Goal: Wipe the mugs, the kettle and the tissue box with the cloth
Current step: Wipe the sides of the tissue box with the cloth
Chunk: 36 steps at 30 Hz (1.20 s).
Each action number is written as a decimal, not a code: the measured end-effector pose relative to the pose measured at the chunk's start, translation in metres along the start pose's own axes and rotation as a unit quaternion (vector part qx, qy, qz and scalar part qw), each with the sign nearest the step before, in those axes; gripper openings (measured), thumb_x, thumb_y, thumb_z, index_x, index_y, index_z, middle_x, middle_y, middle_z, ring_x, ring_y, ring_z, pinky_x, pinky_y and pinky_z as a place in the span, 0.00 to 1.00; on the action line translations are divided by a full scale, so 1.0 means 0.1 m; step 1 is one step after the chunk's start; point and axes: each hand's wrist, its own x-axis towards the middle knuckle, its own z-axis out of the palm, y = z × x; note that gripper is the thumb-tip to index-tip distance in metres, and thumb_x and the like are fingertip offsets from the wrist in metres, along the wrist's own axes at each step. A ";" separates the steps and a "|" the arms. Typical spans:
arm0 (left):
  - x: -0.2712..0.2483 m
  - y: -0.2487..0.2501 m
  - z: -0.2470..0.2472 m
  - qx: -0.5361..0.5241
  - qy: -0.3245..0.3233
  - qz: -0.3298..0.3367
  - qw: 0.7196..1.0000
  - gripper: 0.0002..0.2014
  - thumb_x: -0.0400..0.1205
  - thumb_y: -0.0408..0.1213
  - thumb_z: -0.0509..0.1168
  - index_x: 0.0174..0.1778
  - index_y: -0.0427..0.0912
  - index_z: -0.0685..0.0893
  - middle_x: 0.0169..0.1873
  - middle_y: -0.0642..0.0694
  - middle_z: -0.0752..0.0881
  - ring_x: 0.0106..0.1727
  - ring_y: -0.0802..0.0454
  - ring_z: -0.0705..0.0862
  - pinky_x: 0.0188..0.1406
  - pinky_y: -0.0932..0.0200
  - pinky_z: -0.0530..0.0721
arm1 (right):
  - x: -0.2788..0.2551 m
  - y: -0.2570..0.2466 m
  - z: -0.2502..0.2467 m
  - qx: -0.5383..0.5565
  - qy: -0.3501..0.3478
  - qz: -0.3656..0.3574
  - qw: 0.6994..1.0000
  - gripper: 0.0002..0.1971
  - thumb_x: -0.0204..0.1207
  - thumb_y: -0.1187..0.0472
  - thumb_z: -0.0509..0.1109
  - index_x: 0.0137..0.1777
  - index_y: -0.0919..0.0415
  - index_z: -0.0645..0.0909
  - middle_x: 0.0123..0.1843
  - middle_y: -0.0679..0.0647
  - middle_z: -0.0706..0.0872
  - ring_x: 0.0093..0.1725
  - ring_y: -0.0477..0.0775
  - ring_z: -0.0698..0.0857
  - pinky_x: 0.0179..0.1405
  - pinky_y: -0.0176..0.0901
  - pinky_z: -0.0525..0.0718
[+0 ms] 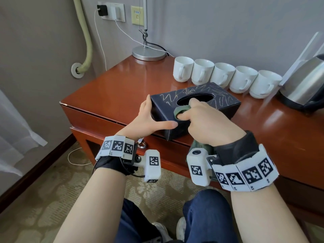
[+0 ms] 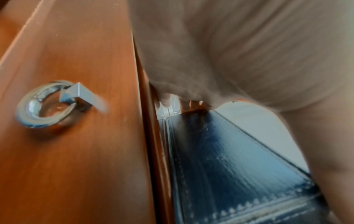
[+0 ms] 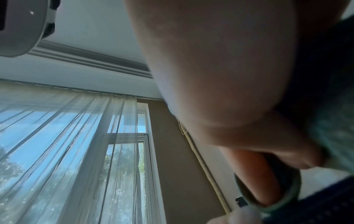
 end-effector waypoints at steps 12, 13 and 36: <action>0.04 -0.05 0.00 -0.008 0.004 0.016 1.000 0.55 0.69 0.45 0.82 0.83 0.56 0.51 0.71 0.60 0.57 0.74 0.63 0.60 0.69 0.63 0.61 | -0.08 -0.11 0.03 -0.069 0.027 0.034 0.997 0.20 0.82 0.64 0.56 0.72 0.53 0.75 0.50 0.53 0.62 0.51 0.55 0.68 0.42 0.47 0.68; 0.04 -0.05 -0.01 -0.009 0.003 0.017 1.000 0.54 0.69 0.45 0.82 0.82 0.57 0.51 0.71 0.60 0.57 0.74 0.63 0.60 0.68 0.64 0.62 | -0.09 -0.13 0.04 -0.067 0.033 0.028 0.997 0.19 0.82 0.64 0.56 0.71 0.54 0.76 0.49 0.52 0.62 0.50 0.54 0.67 0.42 0.47 0.68; 0.04 -0.07 0.01 -0.035 0.006 0.034 0.999 0.50 0.56 0.58 0.80 0.74 0.57 0.65 0.72 0.54 0.66 0.74 0.59 0.66 0.64 0.62 0.68 | 0.03 -0.03 0.06 -0.020 0.031 0.118 0.992 0.23 0.82 0.64 0.57 0.76 0.49 0.71 0.52 0.55 0.61 0.58 0.64 0.77 0.44 0.49 0.68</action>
